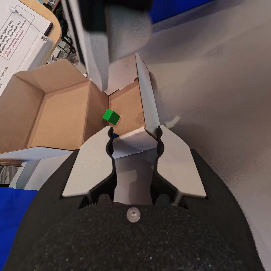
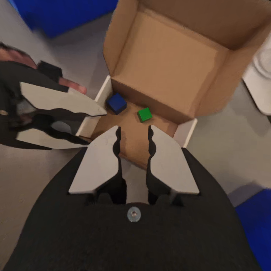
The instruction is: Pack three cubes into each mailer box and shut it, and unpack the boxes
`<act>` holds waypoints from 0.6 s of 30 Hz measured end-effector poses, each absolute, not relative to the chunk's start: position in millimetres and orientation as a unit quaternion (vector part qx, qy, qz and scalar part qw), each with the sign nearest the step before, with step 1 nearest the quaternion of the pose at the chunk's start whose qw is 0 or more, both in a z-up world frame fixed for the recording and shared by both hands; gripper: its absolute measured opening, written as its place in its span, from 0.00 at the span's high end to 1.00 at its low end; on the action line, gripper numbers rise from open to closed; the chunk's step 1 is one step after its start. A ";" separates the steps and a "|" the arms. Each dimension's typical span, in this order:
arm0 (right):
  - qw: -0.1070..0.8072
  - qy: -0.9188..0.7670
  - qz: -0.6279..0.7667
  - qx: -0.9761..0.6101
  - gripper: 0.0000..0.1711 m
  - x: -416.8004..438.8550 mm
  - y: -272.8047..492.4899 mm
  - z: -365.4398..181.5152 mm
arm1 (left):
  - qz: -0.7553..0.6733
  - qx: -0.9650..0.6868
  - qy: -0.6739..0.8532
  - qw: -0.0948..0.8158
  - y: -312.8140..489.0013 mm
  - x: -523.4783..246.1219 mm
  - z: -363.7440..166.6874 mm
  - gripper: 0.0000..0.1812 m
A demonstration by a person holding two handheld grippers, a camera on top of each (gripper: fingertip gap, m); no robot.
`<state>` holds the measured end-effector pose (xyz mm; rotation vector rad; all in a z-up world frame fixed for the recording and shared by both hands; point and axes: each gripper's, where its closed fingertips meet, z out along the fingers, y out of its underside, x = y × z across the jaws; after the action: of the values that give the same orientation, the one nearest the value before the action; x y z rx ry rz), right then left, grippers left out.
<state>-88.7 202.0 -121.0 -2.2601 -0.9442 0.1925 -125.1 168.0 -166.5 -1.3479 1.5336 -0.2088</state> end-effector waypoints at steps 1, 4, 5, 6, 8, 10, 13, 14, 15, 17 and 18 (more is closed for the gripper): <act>0.304 -0.404 0.060 -0.861 0.79 -92.8 209.4 -129.8 | -0.088 -0.561 0.640 0.518 167.8 -125.1 -166.5 0.69; 0.214 -0.488 0.018 -0.846 0.78 -93.6 221.1 -159.7 | -0.090 -0.560 0.641 0.517 167.5 -125.3 -166.6 0.69; 0.202 -0.502 0.008 -0.841 0.77 -93.5 225.1 -166.1 | -0.091 -0.560 0.642 0.516 167.2 -125.4 -166.7 0.69; 0.193 -0.511 0.001 -0.837 0.77 -93.3 228.9 -171.3 | -0.091 -0.560 0.642 0.516 167.1 -125.6 -166.7 0.69; 0.177 -0.522 -0.016 -0.834 0.78 -91.0 236.8 -179.3 | -0.092 -0.561 0.642 0.514 166.8 -125.5 -166.9 0.69; 0.166 -0.527 -0.023 -0.833 0.80 -90.5 242.4 -184.8 | -0.094 -0.562 0.642 0.513 166.9 -125.6 -167.1 0.69; 0.151 -0.532 -0.014 -0.833 0.86 -93.6 242.5 -193.1 | -0.101 -0.566 0.640 0.510 167.5 -126.4 -166.7 0.69; 0.154 -0.534 -0.015 -0.831 0.86 -94.2 243.2 -192.3 | -0.104 -0.568 0.639 0.508 167.9 -126.8 -166.4 0.69; 0.158 -0.534 -0.015 -0.830 0.87 -94.2 243.1 -190.0 | -0.105 -0.569 0.638 0.508 168.4 -127.3 -166.3 0.69; 0.172 -0.532 -0.018 -0.829 0.87 -91.8 239.2 -176.8 | -0.102 -0.570 0.636 0.510 169.9 -128.5 -166.1 0.69; 0.181 -0.532 -0.026 -0.827 0.87 -87.1 235.5 -163.8 | -0.100 -0.570 0.636 0.511 171.0 -129.0 -166.1 0.69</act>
<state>-87.1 235.5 -163.8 -2.3354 -1.5031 -0.0728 -129.0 171.0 -166.1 -1.3732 1.5301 -0.2413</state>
